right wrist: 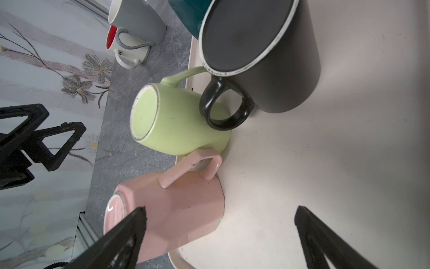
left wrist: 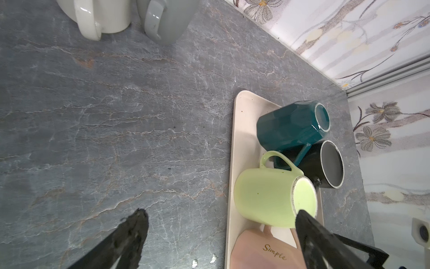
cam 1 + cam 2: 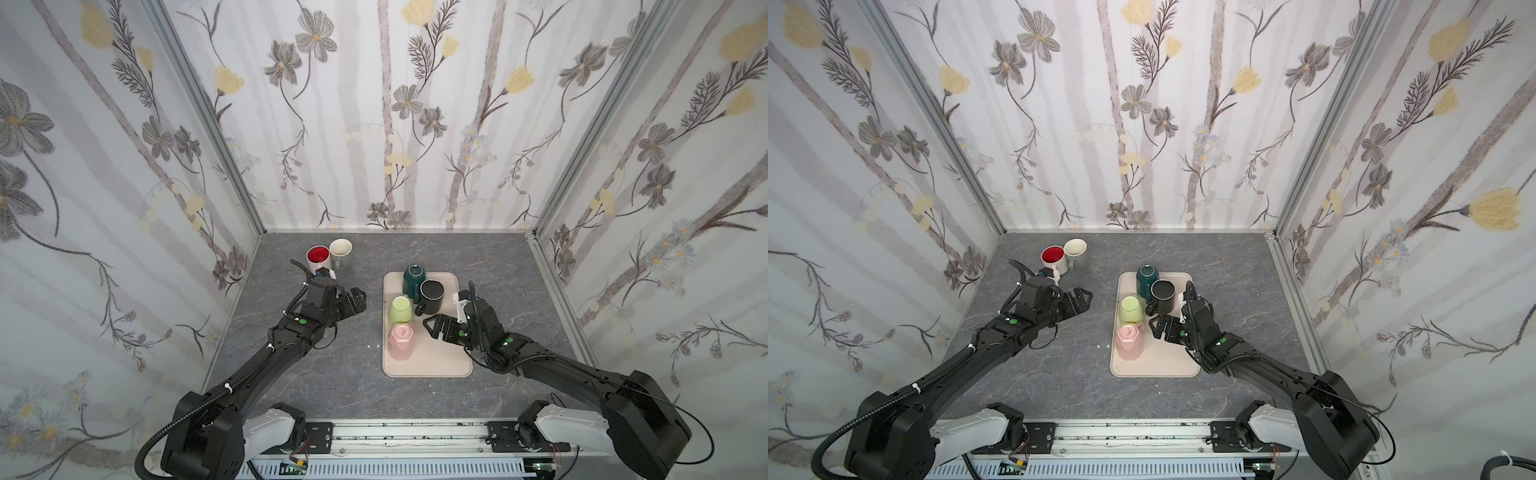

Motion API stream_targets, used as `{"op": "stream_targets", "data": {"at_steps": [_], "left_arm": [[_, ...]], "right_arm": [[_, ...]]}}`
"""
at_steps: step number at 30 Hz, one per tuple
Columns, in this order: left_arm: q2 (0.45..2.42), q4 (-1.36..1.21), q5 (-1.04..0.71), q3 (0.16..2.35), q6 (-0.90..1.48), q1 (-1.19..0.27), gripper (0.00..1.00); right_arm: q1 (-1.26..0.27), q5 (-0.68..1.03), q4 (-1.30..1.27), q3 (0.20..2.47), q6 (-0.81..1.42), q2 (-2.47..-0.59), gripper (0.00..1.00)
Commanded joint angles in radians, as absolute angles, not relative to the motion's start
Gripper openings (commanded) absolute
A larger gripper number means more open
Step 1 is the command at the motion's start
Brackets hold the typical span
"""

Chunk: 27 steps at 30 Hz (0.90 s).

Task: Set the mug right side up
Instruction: 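Move the right gripper over the black mug on the tray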

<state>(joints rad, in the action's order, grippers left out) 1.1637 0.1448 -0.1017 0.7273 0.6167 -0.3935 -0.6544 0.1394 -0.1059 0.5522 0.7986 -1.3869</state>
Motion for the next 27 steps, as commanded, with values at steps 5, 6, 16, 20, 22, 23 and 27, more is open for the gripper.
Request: {"op": "stream_targets", "data": {"at_steps": [5, 6, 16, 20, 22, 23, 27], "left_arm": [[1.143, 0.141, -0.132, 0.719, 0.615, -0.395, 1.00], [1.138, 0.140, -0.142, 0.716, 0.619, -0.394, 1.00], [1.112, 0.156, -0.143, 0.700, 0.585, -0.396, 1.00], [1.115, 0.161, -0.158, 0.710, 0.575, -0.396, 1.00], [1.119, 0.160, -0.163, 0.712, 0.573, -0.396, 1.00], [1.122, 0.162, -0.166, 0.712, 0.571, -0.396, 1.00], [1.132, 0.158, -0.170, 0.711, 0.569, -0.396, 1.00]], "right_arm": [[-0.679, 0.130, -0.151, 0.636, 0.824, -1.515, 1.00], [-0.680, 0.129, -0.143, 0.652, 0.822, -1.533, 1.00], [-0.689, 0.034, -0.049, 0.776, 0.821, -1.639, 0.96], [-0.684, 0.005, -0.012, 0.825, 0.818, -1.679, 0.91], [-0.684, 0.000, 0.008, 0.856, 0.816, -1.703, 0.87], [-0.684, -0.003, 0.019, 0.872, 0.816, -1.716, 0.86], [-0.685, -0.024, 0.044, 0.911, 0.816, -1.761, 0.77]]}}
